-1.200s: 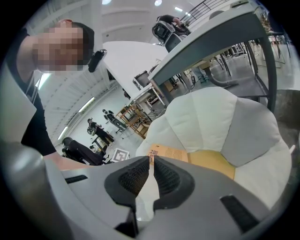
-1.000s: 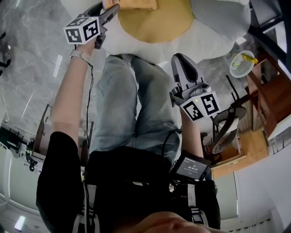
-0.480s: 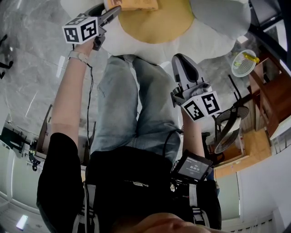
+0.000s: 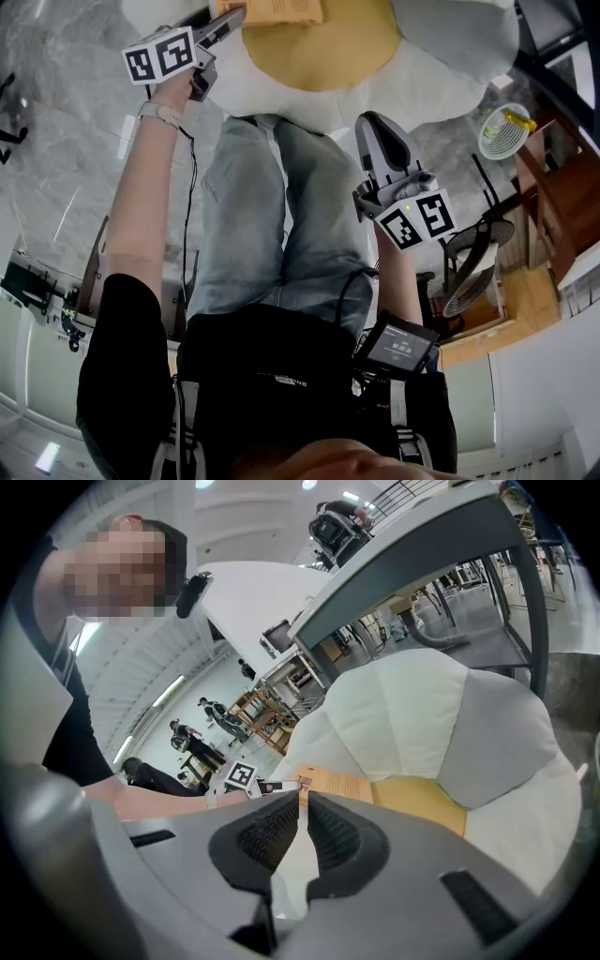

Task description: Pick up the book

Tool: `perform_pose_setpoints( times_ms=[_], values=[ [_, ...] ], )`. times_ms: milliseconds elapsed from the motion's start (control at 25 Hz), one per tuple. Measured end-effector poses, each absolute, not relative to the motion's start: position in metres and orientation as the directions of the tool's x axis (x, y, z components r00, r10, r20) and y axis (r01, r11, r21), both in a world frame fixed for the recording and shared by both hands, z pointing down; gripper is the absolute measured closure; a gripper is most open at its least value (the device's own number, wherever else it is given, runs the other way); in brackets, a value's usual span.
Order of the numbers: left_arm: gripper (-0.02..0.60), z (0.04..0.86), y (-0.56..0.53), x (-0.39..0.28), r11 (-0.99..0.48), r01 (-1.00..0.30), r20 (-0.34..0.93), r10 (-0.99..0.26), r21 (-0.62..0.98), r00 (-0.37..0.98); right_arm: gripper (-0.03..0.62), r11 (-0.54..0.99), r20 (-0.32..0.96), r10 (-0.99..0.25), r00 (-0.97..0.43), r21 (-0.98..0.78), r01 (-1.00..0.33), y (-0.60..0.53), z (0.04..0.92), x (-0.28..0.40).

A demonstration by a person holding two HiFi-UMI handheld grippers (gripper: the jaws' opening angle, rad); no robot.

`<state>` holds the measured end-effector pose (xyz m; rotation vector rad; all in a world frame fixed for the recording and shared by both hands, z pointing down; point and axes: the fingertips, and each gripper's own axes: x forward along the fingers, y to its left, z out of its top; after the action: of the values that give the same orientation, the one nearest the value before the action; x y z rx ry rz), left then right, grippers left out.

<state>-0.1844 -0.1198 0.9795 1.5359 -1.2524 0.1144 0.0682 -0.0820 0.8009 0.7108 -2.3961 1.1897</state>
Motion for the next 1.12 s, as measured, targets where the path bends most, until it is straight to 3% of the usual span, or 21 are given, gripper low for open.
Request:
perform_pose_setpoints(
  times_ms=[840,1120],
  values=[
    [0.313,1.009,-0.123,-0.199,0.217,-0.769,0.693,-0.620,0.602,0.368,0.546,0.483,0.529,-0.321,-0.786,-0.622,-0.616,-0.059,0.811,0.071],
    [0.364,1.005,-0.113,-0.188,0.230,-0.748,0.686,-0.620,0.622,0.380,0.546,0.464,0.532,-0.322,-0.783,-0.632,-0.620,-0.051,0.808,0.075]
  ],
)
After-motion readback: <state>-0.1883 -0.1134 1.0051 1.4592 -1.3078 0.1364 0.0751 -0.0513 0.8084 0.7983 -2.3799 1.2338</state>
